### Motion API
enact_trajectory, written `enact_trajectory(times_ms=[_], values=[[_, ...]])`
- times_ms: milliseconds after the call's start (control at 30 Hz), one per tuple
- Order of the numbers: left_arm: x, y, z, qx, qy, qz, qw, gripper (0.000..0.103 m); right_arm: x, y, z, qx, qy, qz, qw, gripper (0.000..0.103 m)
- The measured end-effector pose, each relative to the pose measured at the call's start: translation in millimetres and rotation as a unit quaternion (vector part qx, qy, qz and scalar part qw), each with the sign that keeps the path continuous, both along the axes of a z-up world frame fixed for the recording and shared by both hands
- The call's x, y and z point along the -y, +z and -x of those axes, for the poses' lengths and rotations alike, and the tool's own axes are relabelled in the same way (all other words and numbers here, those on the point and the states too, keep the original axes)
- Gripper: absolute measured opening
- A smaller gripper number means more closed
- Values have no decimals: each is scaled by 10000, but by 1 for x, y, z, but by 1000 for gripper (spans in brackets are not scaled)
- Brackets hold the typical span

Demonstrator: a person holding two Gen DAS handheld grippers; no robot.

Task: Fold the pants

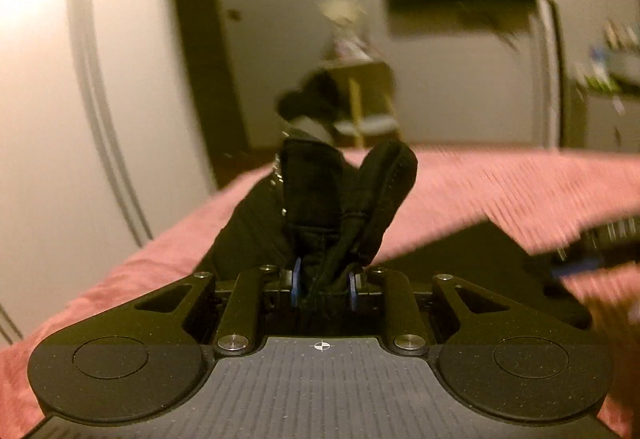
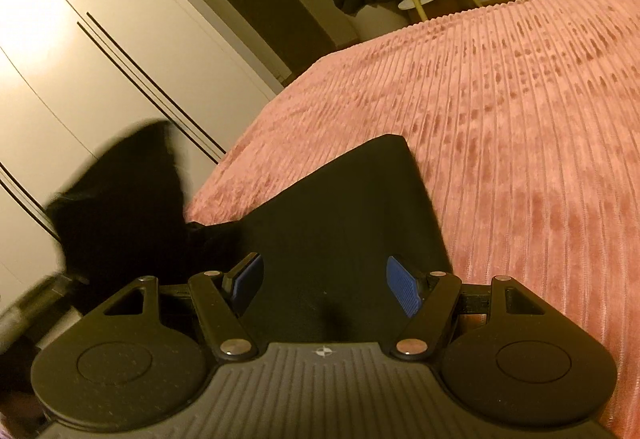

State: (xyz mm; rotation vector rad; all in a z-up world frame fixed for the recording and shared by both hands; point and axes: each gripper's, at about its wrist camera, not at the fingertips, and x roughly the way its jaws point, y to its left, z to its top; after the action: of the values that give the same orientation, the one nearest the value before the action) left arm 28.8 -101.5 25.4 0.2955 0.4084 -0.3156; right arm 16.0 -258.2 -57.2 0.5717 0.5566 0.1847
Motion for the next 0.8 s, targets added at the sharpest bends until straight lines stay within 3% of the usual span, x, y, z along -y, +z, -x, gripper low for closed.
enact_trajectory(times_ms=[100, 233, 300, 367, 400, 433, 533, 600, 667, 733, 767, 800], values=[[24, -13, -9, -325, -263, -623, 9972, 26, 2, -1, -1, 10, 8, -86, 10000, 69], [34, -29, -10, -873, -634, -1014, 9890, 34, 3, -1, -1, 22, 65, -160, 9998, 69], [33, -30, -5, -1051, -722, -1013, 9867, 41, 4, -2, -2, 33, 115, -222, 9997, 69], [25, -26, -3, -1216, -835, -657, 9869, 65, 3, -2, -2, 49, 166, -261, 9995, 69], [17, -20, 0, -1278, -881, -251, 9876, 83, 3, -2, -2, 50, 198, -281, 9994, 70], [7, -15, 4, -1291, -899, 106, 9875, 90, 2, -3, -3, 46, 224, -293, 9993, 70], [-21, 4, 14, -1264, -922, 1162, 9808, 96, 1, -3, -4, 16, 291, -321, 9991, 70], [-44, 7, 13, -1167, -363, 1511, 9809, 97, 0, -3, -4, 10, 340, -367, 9987, 70], [-70, 1, 8, -1180, 616, 1598, 9781, 97, -1, -3, -5, -5, 425, -461, 9980, 71], [-101, -10, -1, -1484, 1574, 1834, 9589, 97, -3, -4, -7, -44, 527, -569, 9970, 71], [-120, -15, -4, -1664, 1979, 2066, 9436, 97, -5, -3, -10, -60, 610, -633, 9961, 71], [-131, -18, -7, -1744, 2191, 2201, 9344, 97, -7, -3, -13, -65, 709, -689, 9951, 71]])
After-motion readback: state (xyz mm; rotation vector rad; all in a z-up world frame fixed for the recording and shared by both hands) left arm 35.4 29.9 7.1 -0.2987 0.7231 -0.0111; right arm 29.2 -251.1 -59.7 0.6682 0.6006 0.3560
